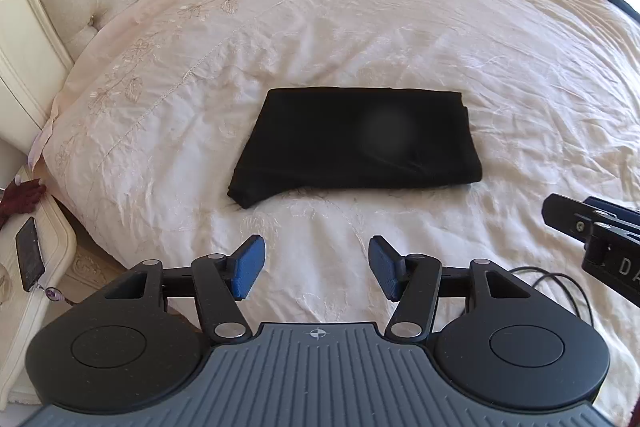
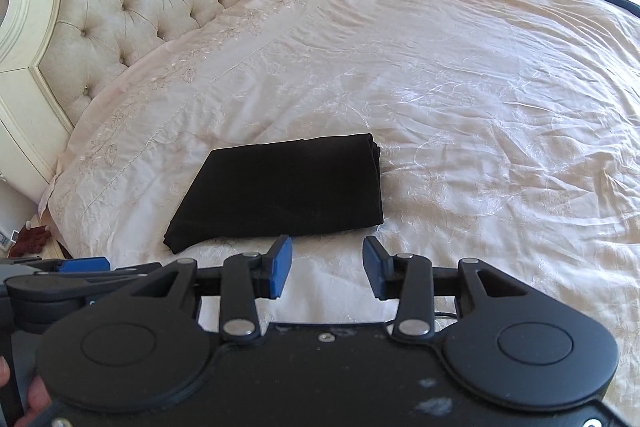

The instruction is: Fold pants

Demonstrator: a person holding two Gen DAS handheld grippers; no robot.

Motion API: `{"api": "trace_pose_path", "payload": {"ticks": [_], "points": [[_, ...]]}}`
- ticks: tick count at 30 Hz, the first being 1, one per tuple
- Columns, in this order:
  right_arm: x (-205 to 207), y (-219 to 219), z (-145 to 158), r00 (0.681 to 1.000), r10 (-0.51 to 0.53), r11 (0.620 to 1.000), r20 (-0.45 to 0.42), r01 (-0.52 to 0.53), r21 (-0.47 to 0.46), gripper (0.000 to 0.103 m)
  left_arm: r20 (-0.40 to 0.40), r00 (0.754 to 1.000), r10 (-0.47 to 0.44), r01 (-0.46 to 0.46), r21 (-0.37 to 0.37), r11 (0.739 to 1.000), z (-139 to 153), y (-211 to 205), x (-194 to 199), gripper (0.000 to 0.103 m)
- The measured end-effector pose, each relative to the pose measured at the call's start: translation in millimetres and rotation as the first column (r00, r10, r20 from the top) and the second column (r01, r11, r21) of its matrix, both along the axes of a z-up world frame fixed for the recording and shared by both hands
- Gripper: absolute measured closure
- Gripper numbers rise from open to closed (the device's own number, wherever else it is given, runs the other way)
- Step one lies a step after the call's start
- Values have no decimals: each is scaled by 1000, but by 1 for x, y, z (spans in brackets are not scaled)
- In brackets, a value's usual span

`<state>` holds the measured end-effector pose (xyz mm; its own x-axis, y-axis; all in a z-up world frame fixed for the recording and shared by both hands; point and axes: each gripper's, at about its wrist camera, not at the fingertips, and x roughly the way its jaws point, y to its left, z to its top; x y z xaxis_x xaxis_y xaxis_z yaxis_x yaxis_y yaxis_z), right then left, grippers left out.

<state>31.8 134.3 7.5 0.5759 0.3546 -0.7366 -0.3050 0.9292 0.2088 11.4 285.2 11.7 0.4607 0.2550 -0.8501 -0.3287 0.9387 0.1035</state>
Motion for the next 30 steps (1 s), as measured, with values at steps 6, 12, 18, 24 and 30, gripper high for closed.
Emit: {"api": "trace_pose_path", "payload": {"ticks": [6, 12, 18, 24, 30], "points": [[-13, -7, 9, 1000, -6, 999, 10, 6, 48, 61, 2, 1000, -22, 22, 15, 1000, 6, -11, -8, 47], [-18, -11, 14, 1000, -13, 997, 14, 12, 82, 61, 24, 999, -22, 21, 37, 999, 13, -15, -12, 47], [-24, -11, 16, 1000, -1, 996, 30, -2, 86, 61, 21, 999, -27, 26, 33, 999, 13, -18, -13, 47], [-26, -12, 17, 999, -2, 996, 36, -1, 86, 61, 13, 999, -40, 40, 48, 998, 12, -25, -13, 47], [-27, -15, 18, 999, -7, 996, 33, 4, 94, 61, 9, 999, -40, 40, 46, 998, 11, -28, -13, 47]]}}
